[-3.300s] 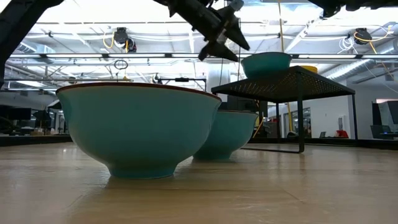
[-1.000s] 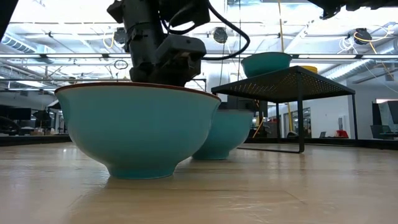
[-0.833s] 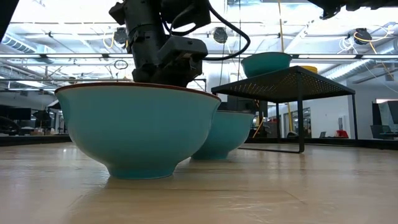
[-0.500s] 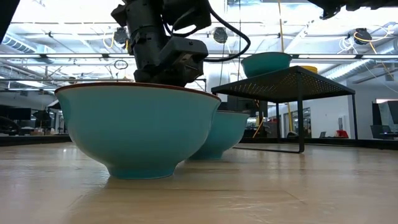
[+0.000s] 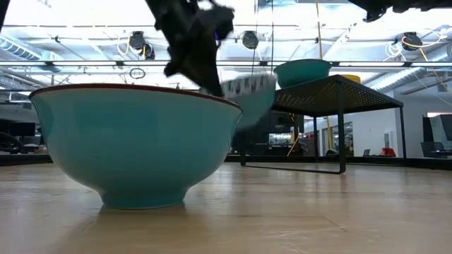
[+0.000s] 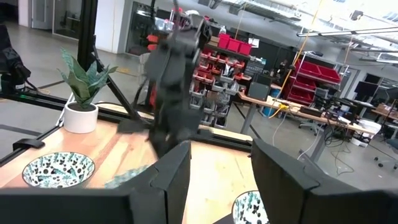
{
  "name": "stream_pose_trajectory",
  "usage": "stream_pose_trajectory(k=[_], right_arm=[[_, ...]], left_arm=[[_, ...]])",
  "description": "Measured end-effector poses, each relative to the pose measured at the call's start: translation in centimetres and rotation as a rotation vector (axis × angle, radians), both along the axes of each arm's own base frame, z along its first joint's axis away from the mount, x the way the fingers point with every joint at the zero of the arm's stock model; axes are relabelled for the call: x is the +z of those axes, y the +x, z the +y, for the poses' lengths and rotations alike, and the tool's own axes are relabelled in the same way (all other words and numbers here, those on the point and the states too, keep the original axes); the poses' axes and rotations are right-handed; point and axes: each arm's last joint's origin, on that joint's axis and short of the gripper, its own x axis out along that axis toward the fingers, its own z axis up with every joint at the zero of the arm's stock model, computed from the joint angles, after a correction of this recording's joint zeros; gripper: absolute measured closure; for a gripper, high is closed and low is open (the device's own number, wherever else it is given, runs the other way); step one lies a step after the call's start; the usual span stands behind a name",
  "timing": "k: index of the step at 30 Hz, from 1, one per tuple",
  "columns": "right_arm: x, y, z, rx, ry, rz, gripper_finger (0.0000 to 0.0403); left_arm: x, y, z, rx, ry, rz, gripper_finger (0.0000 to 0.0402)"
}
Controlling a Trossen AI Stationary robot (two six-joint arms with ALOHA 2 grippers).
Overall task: Pick & Place Mini bowls
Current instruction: Stack the top blue patterned bowl on the blue patterned bowl on the shelf
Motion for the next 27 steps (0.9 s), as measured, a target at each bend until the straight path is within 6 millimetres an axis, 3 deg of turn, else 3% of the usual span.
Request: stream_pose_trajectory(k=[8, 15, 21, 27], right_arm=[[0.3, 1.6, 0.1, 0.004, 0.052, -0.022, 0.0248], [-0.7, 6.1, 0.2, -0.103, 0.021, 0.029, 0.0248], [-1.4, 9.2, -0.1, -0.286, -0.099, 0.007, 0.0237], [-1.5, 10.0, 0.5, -0.273, -0.103, -0.030, 0.0167]], left_arm=[[7.5, -1.6, 1.1, 0.063, 0.513, -0.230, 0.0392], [11.2, -1.0, 0.9, 0.039, 0.874, -0.339, 0.0392], [12.2, -0.2, 0.5, -0.005, 1.004, -0.381, 0.0392], [12.3, -0.5, 0.8, 0.074, 1.084, -0.291, 0.0392]])
